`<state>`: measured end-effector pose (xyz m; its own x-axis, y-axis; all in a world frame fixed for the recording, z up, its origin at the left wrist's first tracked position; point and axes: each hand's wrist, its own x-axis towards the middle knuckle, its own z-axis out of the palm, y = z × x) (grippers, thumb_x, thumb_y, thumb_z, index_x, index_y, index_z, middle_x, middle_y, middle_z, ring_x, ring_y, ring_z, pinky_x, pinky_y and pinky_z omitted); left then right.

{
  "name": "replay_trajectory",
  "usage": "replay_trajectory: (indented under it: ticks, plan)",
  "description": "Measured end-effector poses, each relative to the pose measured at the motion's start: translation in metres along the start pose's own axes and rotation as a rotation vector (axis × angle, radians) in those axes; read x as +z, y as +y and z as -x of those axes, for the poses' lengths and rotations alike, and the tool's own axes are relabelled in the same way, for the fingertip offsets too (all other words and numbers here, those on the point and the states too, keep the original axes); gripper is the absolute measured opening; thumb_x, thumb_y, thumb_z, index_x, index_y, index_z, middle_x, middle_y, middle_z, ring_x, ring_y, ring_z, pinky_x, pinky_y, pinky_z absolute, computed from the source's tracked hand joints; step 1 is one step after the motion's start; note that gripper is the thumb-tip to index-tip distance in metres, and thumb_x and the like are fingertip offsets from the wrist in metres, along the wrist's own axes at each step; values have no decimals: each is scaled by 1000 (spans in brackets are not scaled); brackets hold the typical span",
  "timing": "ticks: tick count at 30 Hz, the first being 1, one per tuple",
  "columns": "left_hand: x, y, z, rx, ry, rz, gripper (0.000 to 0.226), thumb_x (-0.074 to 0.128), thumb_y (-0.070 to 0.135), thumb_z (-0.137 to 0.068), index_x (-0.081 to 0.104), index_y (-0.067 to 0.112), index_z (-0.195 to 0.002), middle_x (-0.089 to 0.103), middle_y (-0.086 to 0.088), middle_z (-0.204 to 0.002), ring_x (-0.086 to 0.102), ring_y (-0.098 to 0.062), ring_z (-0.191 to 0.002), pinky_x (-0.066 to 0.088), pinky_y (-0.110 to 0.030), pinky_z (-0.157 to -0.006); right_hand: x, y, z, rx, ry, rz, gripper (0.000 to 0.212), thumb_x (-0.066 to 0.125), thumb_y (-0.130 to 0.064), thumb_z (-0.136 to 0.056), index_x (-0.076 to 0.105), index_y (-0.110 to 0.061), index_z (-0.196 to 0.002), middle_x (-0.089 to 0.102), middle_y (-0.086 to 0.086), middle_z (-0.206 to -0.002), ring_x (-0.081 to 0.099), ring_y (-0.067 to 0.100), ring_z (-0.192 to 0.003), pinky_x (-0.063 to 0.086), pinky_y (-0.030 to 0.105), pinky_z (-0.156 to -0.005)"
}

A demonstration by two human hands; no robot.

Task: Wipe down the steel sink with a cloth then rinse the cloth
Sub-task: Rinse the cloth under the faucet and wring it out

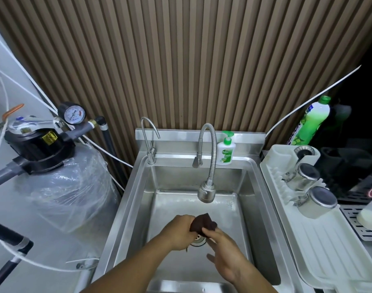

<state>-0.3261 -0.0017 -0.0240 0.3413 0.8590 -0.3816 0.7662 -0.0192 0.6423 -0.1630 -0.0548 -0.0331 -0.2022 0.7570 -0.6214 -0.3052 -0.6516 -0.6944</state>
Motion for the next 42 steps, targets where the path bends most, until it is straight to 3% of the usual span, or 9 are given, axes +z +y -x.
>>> replay_trajectory:
  ticks: [5, 9, 15, 19, 24, 28, 34, 39, 42]
  plan:
    - [-3, 6, 3, 232, 34, -437, 26, 60, 25, -88, 60, 22, -113, 70, -6, -105, 65, -28, -93, 54, -35, -78, -34, -21, -5, 84, 45, 53, 61, 59, -66, -80, 70, -17, -113, 73, 11, -119, 67, 25, -107, 44, 46, -96]
    - [-1, 19, 3, 516, 25, -791, 33, 57, 25, -88, 56, 21, -122, 65, -9, -110, 63, -35, -94, 49, -40, -76, -52, -44, -18, 298, -233, 234, 103, 44, -91, -76, 62, -6, -133, 65, 23, -126, 65, 34, -109, 56, 42, -86]
    - [4, 27, -6, 540, 6, -966, 27, 53, 26, -94, 56, 15, -119, 63, -10, -109, 66, -34, -91, 45, -39, -68, -23, -40, -22, 439, -556, 526, 34, 74, -27, -88, 62, -9, -114, 68, 17, -117, 71, 22, -91, 56, 31, -87]
    - [2, 21, -6, 456, -24, -1007, 28, 47, 13, -97, 58, 10, -122, 66, -14, -109, 67, -39, -91, 40, -38, -65, -5, -33, -31, 366, -405, 753, 13, 74, -2, -82, 70, -11, -90, 72, 9, -88, 55, 10, -58, 46, 19, -55]
    - [5, 20, -4, 280, -115, -934, 22, 53, 13, -94, 64, 5, -111, 69, -19, -111, 64, -42, -98, 37, -38, -72, 9, -30, -32, 196, -172, 1055, 11, 75, -18, -78, 64, -16, -76, 62, 1, -61, 47, 9, -43, 37, 22, -47]
    - [6, 17, -6, 182, -159, -879, 22, 59, 11, -88, 66, 3, -107, 69, -20, -110, 65, -41, -98, 43, -39, -74, 11, -15, -48, 29, -53, 1313, 62, 82, -45, -64, 63, -19, -116, 72, -3, -96, 66, 12, -79, 47, 24, -65]
    - [-2, 14, -5, 77, -200, -725, 28, 62, 14, -87, 62, 9, -114, 66, -18, -115, 63, -40, -103, 42, -35, -75, 18, 6, -51, -196, 193, 1620, 40, 54, -31, -86, 58, -19, -124, 67, 7, -121, 63, 30, -112, 47, 31, -85]
    - [-2, 10, -9, 11, -357, -549, 8, 57, 15, -84, 53, 8, -80, 69, -20, -98, 62, -32, -76, 46, -34, -67, 13, 17, -48, -506, 321, 1864, 29, 74, -36, -30, 66, -25, -56, 54, -5, -44, 53, 13, -33, 20, 23, -41]
    - [-7, 9, -9, 18, -382, -482, 16, 61, 16, -83, 52, 16, -69, 64, -12, -79, 59, -28, -67, 48, -34, -63, 9, 24, -53, -598, 338, 1933, 22, 71, -33, -33, 60, -22, -49, 54, -2, -42, 53, 17, -31, 21, 22, -41]
